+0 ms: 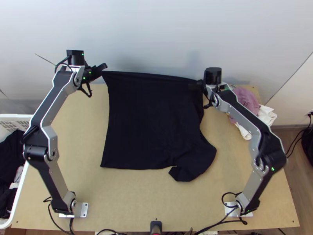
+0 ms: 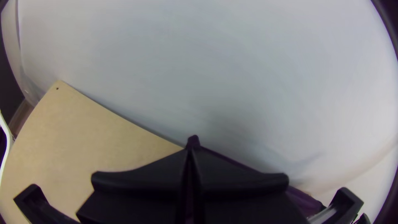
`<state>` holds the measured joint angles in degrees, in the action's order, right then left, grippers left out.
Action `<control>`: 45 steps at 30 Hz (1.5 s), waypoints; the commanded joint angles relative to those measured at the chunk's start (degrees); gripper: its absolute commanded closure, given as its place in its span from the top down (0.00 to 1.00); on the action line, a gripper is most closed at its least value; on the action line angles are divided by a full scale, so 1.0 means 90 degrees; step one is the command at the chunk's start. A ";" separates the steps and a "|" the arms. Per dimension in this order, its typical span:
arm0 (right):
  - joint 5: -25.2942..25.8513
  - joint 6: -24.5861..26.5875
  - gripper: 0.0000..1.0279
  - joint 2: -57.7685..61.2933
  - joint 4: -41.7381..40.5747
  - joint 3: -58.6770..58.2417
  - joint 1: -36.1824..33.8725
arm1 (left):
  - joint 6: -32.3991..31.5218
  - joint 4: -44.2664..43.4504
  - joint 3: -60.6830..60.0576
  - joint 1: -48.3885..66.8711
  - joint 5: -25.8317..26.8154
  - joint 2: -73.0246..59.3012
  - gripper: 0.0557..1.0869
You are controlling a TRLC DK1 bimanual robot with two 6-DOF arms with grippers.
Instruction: Fold the t-shirt
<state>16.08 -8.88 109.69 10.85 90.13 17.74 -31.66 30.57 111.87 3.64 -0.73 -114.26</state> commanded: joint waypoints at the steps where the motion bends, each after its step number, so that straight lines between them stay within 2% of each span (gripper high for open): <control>1: -0.0653 -0.1083 0.21 0.1015 0.1070 0.1285 -0.0115 | 0.0012 -0.0027 0.0441 -0.0023 -0.0016 -0.0674 0.04; 3: -0.0829 -0.1386 0.34 0.1103 0.1284 0.1490 -0.0135 | 0.0002 0.0002 0.0441 -0.0004 0.0003 -0.0684 0.05; 5: -0.0976 -0.1425 0.42 0.1133 0.1333 0.1568 -0.0125 | -0.0008 0.0012 0.0450 0.0006 0.0023 -0.0674 0.15; 6: -0.0985 -0.1425 0.49 0.1123 0.1343 0.1568 -0.0115 | -0.0017 0.0022 0.0460 0.0016 0.0033 -0.0674 0.24; 7: -0.1024 -0.1425 0.59 0.1113 0.1353 0.1568 -0.0096 | -0.0027 0.0070 0.0489 0.0016 0.0033 -0.0674 0.37; 9: -0.1083 -0.1493 0.80 0.1094 0.1529 0.1617 -0.0066 | -0.0027 0.0334 0.0636 0.0035 0.0101 -0.0674 0.71; 11: -0.1161 -0.1581 0.86 0.1035 0.1714 0.1656 -0.0057 | -0.0076 0.0715 0.0802 0.0074 0.0130 -0.0703 0.93; 12: -0.1210 -0.1620 0.87 0.0957 0.1802 0.1656 -0.0047 | -0.0086 0.0881 0.0890 0.0094 0.0179 -0.0713 0.96; 14: -0.1249 -0.1708 0.87 0.0781 0.1988 0.1627 -0.0018 | -0.0076 0.1067 0.0909 0.0133 0.0179 -0.0596 0.95; 17: -0.1386 -0.1991 0.94 0.0361 0.2408 0.1578 0.0002 | -0.0056 0.1418 0.0900 0.0230 0.0189 -0.0176 0.95; 20: -0.1649 -0.2226 0.96 -0.0264 0.2661 0.1412 0.0002 | 0.0119 0.2258 0.0802 0.0426 0.0257 0.0420 0.95; 24: -0.1903 -0.2382 0.96 -0.1055 0.3101 0.1275 0.0031 | 0.0422 0.2551 -0.0682 0.0953 0.0247 0.1699 0.95; 27: -0.1903 -0.2167 0.96 -0.1553 0.3404 0.1041 0.0041 | 0.0422 0.2453 -0.1825 0.1353 0.0247 0.2549 0.95; 32: -0.1903 -0.2148 0.96 -0.2529 0.3404 -0.0102 0.0021 | 0.0432 0.2385 -0.3358 0.1666 0.0228 0.3525 0.95; 35: -0.1903 -0.1786 0.96 -0.3194 0.3404 -0.0766 -0.0018 | 0.0442 0.2365 -0.4091 0.1744 0.0140 0.4062 0.95; 38: -0.1903 -0.1610 0.96 -0.3828 0.3404 -0.1313 -0.0037 | 0.0549 0.2297 -0.4813 0.1812 -0.0173 0.4502 0.95; 45: -0.1894 -0.1474 0.96 -0.4942 0.3736 -0.2397 -0.0262 | 0.0647 0.2121 -0.6298 0.1998 -0.0212 0.5088 0.95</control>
<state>-0.95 -23.88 74.91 42.41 77.97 16.80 -26.44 51.09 68.18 19.79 -1.67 -74.50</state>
